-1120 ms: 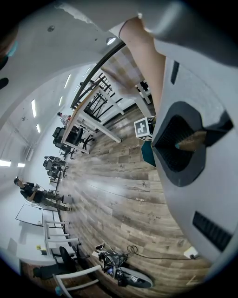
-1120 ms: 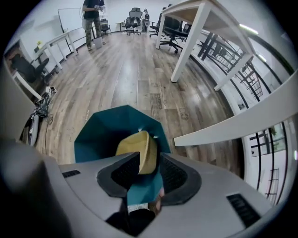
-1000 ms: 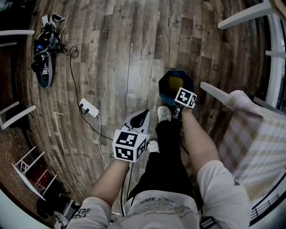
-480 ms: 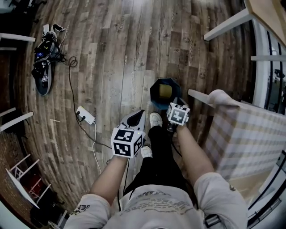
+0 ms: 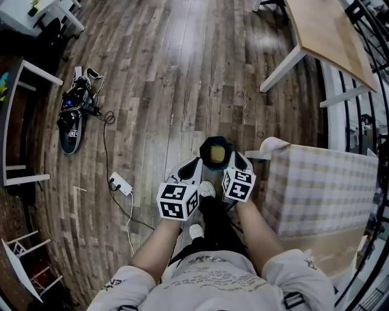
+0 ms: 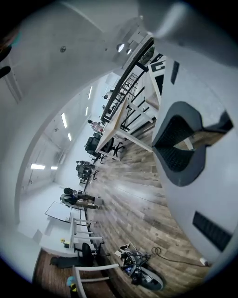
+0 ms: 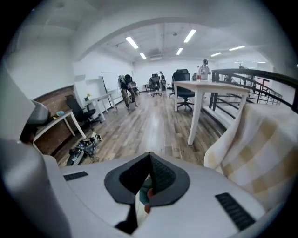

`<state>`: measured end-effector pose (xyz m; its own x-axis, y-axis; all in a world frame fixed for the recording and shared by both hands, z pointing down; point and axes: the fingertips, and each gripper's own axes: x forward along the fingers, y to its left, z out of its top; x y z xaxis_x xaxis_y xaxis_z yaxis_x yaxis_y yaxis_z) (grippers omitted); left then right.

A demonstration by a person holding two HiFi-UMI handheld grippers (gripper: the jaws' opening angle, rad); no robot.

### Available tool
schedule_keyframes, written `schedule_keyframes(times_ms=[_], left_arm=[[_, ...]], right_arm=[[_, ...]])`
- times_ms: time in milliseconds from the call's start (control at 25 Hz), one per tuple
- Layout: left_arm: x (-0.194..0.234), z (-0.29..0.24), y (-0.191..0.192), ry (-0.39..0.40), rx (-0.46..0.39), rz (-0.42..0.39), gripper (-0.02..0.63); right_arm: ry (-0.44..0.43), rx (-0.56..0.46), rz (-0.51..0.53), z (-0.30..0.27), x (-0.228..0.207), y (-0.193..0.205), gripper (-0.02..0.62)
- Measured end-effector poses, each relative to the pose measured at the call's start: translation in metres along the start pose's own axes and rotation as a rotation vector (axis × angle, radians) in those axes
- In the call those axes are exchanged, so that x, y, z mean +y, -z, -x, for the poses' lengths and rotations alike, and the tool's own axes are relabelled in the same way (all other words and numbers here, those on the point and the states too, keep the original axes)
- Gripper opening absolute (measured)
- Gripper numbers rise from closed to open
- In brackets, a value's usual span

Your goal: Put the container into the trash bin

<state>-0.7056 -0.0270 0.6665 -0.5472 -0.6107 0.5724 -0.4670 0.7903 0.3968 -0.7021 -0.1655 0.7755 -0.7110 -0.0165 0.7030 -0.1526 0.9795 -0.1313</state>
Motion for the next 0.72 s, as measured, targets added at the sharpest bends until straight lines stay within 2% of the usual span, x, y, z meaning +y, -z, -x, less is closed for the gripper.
schedule_keyframes(times_ms=[280,440,720], left_arm=[[-0.045,0.087,-0.063,0.001,-0.153,-0.040,0.005],[-0.078,0.144,-0.092,0.000,-0.245,-0.106,0.005],[-0.143,0.224,-0.114,0.013,-0.371,-0.214,0.005]], right_arm=[[-0.026,-0.252,0.027,0.133,0.034,-0.110,0.002],[-0.063,-0.408,0.036,0.217,0.056,-0.157,0.002],[-0.134,-0.574,0.068,0.334,0.076,-0.182,0.002]])
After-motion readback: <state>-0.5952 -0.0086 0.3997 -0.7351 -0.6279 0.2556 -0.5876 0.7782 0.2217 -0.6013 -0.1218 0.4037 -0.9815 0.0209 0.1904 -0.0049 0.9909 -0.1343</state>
